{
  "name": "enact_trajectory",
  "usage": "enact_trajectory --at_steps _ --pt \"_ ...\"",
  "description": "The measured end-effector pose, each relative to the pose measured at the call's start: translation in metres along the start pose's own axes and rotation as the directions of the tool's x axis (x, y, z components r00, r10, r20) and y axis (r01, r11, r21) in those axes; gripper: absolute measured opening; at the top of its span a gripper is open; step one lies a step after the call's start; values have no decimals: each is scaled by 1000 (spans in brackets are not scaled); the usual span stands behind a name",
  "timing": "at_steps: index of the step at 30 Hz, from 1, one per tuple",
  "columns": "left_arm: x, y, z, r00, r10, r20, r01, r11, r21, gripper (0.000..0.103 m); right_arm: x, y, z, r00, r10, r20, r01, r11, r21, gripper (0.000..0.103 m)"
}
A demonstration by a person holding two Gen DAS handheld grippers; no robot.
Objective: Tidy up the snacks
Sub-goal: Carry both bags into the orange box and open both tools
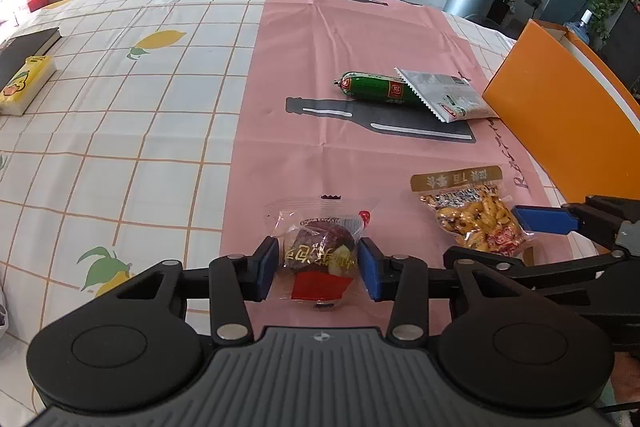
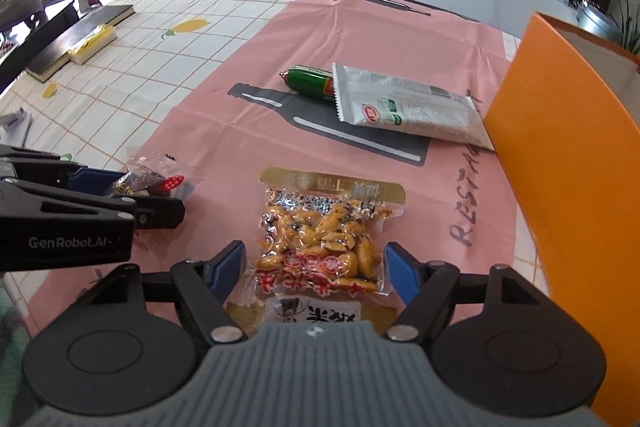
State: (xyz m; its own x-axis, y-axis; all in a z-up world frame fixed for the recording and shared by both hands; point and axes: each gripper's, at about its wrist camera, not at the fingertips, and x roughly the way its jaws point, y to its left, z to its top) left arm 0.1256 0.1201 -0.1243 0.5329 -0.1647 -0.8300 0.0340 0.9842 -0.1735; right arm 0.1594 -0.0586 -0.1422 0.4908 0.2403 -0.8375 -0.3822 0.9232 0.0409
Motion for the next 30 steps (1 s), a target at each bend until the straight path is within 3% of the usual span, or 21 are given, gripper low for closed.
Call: enact_trajectory --at_steps 6,13,21,30 --pt "-6 -3 1 1000 -8 9 8 1000 -18 44 -25 -13 -7 999 33 41 -37 996 83 73" --pt "-39 -27 8 996 -56 71 56 998 -3 44 -62 -27 -11 992 56 112 -71 988 134 73" --pt "-79 -84 28 979 -138 149 125 988 95 44 -124 -59 -19 970 49 236 -89 983 162 73" --pt "-90 -169 56 957 -240 161 193 946 261 44 -186 -132 -23 952 -32 305 -30 980 198 73"
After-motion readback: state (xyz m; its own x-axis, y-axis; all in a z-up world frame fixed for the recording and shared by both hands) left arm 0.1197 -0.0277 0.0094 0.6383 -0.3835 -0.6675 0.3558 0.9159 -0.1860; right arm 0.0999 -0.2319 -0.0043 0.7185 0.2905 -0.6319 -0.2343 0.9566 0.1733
